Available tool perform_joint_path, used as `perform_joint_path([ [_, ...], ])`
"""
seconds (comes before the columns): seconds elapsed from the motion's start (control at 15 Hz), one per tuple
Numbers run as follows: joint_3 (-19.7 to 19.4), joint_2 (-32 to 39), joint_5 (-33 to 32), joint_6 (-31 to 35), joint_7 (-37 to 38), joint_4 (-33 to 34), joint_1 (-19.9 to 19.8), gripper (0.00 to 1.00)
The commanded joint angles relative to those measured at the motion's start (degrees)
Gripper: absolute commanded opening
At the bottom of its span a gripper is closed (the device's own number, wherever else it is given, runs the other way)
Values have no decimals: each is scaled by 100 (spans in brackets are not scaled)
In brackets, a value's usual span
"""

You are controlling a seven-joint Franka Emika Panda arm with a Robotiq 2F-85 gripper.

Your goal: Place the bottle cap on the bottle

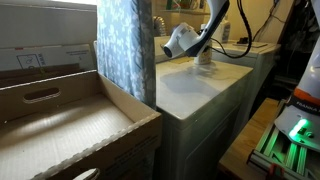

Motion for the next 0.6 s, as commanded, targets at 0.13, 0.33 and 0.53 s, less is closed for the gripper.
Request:
perform_joint_path([
  [0.13, 89, 512, 123, -690, 61, 97, 155, 48],
  [0.33, 127, 614, 197, -800, 128, 172, 105, 48],
  [0.53, 182, 585, 316, -670, 230, 292, 35, 48],
])
